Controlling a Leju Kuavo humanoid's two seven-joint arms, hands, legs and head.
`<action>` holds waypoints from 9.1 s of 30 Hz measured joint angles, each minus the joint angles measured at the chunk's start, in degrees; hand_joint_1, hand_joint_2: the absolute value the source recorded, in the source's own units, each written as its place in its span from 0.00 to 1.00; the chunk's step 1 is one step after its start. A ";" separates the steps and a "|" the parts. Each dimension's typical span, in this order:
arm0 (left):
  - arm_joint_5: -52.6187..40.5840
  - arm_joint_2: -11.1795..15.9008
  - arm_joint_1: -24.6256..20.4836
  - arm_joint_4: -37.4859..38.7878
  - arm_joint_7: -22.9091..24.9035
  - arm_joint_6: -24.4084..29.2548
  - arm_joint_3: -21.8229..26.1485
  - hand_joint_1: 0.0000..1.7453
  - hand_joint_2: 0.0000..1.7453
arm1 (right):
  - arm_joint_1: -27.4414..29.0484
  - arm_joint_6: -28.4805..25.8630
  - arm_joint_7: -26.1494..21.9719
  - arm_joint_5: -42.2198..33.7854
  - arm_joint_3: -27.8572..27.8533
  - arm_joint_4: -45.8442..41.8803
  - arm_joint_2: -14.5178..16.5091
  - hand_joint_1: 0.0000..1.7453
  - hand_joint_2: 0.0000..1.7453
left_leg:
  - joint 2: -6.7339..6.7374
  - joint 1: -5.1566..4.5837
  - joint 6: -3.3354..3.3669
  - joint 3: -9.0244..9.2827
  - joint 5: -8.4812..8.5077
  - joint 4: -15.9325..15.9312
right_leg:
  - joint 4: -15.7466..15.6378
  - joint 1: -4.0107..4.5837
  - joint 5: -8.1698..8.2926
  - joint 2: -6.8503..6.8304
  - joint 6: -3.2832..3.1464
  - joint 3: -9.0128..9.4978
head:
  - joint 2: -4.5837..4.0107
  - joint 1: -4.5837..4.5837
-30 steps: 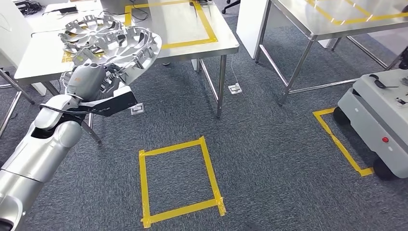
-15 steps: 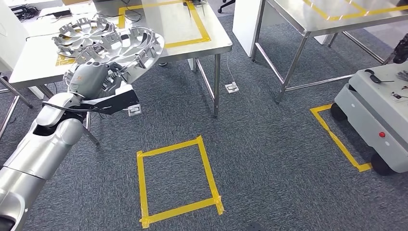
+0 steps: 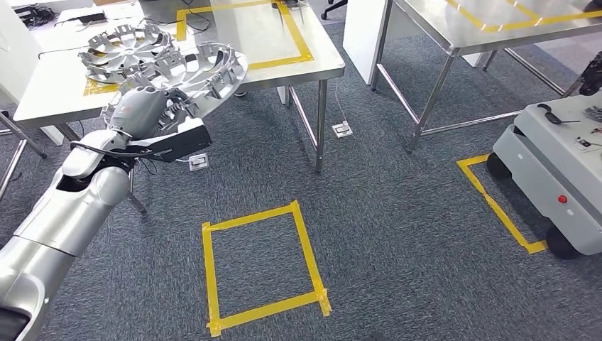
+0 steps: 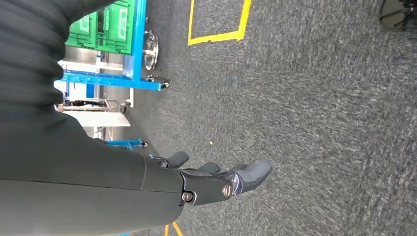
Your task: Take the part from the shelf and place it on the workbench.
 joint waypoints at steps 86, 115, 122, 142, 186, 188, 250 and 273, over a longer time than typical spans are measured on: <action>0.30 2.61 0.62 0.30 -0.25 -0.25 -3.63 1.00 1.00 | 0.97 -0.86 -0.19 0.55 -0.18 0.00 -0.16 0.00 1.00 | 3.16 0.51 -1.88 -3.48 -8.72 12.68 | -1.96 0.67 -0.16 -1.20 -2.73 2.46 | 0.00 -0.52; -1.21 2.55 0.86 0.69 -3.95 0.21 -6.91 1.00 1.00 | 0.71 -0.66 0.06 1.56 -0.24 0.01 -0.08 0.00 1.00 | 3.06 0.54 -1.89 -3.34 -9.27 13.90 | -2.19 0.70 0.76 -1.19 -2.79 1.45 | 0.00 -0.41; -1.31 2.37 1.76 0.58 -4.75 1.08 -8.91 1.00 1.00 | 0.63 -0.13 0.47 1.63 -0.24 0.01 -0.07 0.00 1.00 | 3.40 0.19 -0.58 -0.11 0.21 -0.72 | -1.31 0.71 -2.36 -0.67 -1.01 3.95 | 0.00 -0.41; -1.39 1.80 1.65 0.49 -6.24 0.32 -10.84 1.00 1.00 | 0.58 0.01 0.33 1.72 -0.24 0.01 -0.08 0.00 1.00 | 3.16 0.31 -1.38 2.91 -6.27 4.32 | -2.07 0.63 1.68 -1.28 -2.30 0.19 | 0.00 -0.26; -3.40 1.97 1.16 0.33 -5.03 0.79 -14.63 1.00 1.00 | 0.66 0.10 0.82 1.66 -0.24 0.01 0.28 0.00 1.00 | 3.27 0.12 0.73 0.98 -0.43 -1.01 | 0.15 0.98 -2.97 -0.96 -0.52 3.13 | 0.00 -0.49; -3.57 1.84 0.91 0.42 -4.78 0.79 -14.75 1.00 1.00 | 0.60 0.07 0.82 1.65 -0.24 0.01 0.28 0.00 1.00 | 3.24 0.31 1.20 1.49 -0.73 -1.07 | 4.60 0.75 -5.03 -1.15 0.16 0.63 | 0.00 -0.42; -5.84 -2.72 1.64 5.85 -4.41 9.83 -14.85 0.00 1.00 | 1.99 -0.30 0.80 1.11 -0.48 0.00 0.40 0.00 0.00 | 2.96 -0.39 0.70 1.61 -0.12 -1.47 | -2.20 1.19 -1.31 -1.20 -0.79 3.40 | 0.00 -0.26; -4.44 -2.93 3.11 7.33 -5.67 10.46 -13.40 0.00 0.00 | 2.16 -0.32 0.68 1.73 -0.48 0.00 -0.09 0.00 0.00 | 2.95 -0.39 0.70 1.61 -0.12 -1.48 | -2.20 1.20 -1.31 -1.20 -0.79 3.41 | 0.00 -0.26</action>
